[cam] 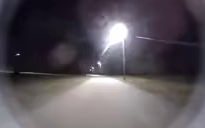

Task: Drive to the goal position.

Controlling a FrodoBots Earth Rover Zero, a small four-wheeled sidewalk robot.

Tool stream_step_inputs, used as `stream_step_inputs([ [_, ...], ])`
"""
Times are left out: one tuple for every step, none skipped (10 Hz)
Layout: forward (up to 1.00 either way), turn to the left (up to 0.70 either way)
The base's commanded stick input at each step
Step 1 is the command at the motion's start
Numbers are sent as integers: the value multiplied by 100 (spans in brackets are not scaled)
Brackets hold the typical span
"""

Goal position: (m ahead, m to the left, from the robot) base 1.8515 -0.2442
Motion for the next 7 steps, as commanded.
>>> stream_step_inputs([
  [100,0],
  [100,0],
  [100,0],
  [100,0],
  [100,0],
  [100,0],
  [100,0],
])
